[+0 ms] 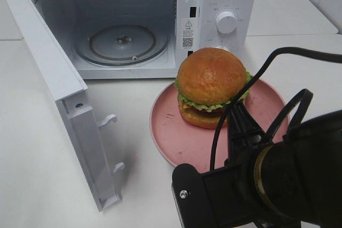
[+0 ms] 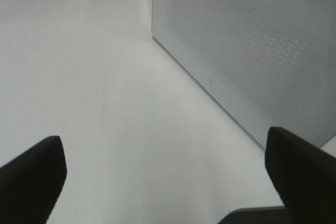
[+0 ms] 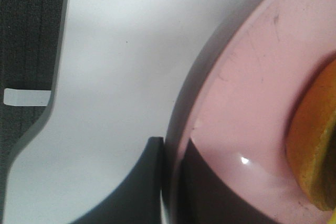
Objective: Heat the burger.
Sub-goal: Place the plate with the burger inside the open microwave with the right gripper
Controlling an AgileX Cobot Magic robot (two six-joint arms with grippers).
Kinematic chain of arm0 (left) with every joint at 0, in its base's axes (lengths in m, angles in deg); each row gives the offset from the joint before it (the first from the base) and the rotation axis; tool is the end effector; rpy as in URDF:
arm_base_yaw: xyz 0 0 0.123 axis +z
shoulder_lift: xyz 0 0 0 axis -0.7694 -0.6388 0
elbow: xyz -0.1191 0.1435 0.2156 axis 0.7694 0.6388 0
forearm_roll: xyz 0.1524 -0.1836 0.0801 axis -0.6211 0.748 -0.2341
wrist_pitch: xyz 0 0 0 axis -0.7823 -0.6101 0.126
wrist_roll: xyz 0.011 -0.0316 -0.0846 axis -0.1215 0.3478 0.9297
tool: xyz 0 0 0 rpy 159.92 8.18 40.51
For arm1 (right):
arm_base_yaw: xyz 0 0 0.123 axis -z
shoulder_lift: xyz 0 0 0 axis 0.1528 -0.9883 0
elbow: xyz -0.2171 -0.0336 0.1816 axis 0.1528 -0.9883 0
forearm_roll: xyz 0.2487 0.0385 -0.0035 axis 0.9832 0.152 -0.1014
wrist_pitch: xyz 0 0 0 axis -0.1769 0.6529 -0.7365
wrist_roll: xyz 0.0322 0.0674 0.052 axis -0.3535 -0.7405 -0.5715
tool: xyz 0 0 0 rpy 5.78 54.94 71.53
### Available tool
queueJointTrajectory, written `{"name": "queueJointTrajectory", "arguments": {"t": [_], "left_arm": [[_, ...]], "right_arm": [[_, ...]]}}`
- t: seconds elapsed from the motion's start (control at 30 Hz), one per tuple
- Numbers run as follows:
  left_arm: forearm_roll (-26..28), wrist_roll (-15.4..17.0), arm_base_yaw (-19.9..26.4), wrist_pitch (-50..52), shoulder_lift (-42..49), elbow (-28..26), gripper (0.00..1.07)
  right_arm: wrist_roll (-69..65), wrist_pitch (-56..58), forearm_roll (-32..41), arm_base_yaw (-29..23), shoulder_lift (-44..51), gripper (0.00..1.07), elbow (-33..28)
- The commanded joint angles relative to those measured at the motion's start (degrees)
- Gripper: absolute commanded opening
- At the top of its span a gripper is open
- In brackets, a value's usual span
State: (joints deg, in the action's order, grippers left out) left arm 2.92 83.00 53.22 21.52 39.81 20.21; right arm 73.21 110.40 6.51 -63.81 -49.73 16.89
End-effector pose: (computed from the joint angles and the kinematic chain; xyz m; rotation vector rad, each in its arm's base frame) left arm -0.0035 -0.0146 0.2823 0.0338 2.0583 -0.1396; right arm 0.1078 0.2045 0.1906 -2.1645 1.6194 -0.5171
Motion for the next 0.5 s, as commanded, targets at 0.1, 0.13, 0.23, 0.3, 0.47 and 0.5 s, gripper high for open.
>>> {"name": "queueJointTrajectory", "arguments": {"t": [0.1, 0.13, 0.23, 0.3, 0.47, 0.5], "left_arm": [[0.29, -0.11, -0.17, 0.40, 0.29, 0.17, 0.98], [0.29, -0.11, -0.17, 0.40, 0.29, 0.17, 0.98], [0.29, -0.11, -0.17, 0.40, 0.29, 0.17, 0.98], [0.29, -0.11, -0.17, 0.40, 0.29, 0.17, 0.98], [0.29, -0.11, -0.17, 0.40, 0.29, 0.17, 0.98], [0.29, -0.11, -0.17, 0.40, 0.29, 0.17, 0.98]], "right_arm": [[1.03, -1.55, -4.41, 0.00, 0.86, 0.00, -0.11], [1.03, -1.55, -4.41, 0.00, 0.86, 0.00, -0.11], [3.44, -4.01, -4.47, 2.75, 0.86, 0.00, -0.11], [6.30, -5.50, -4.41, 5.10, 0.86, 0.00, -0.11], [17.65, -13.35, -3.90, 12.15, 0.86, 0.00, -0.11], [17.65, -13.35, -3.90, 12.15, 0.86, 0.00, -0.11]]}}
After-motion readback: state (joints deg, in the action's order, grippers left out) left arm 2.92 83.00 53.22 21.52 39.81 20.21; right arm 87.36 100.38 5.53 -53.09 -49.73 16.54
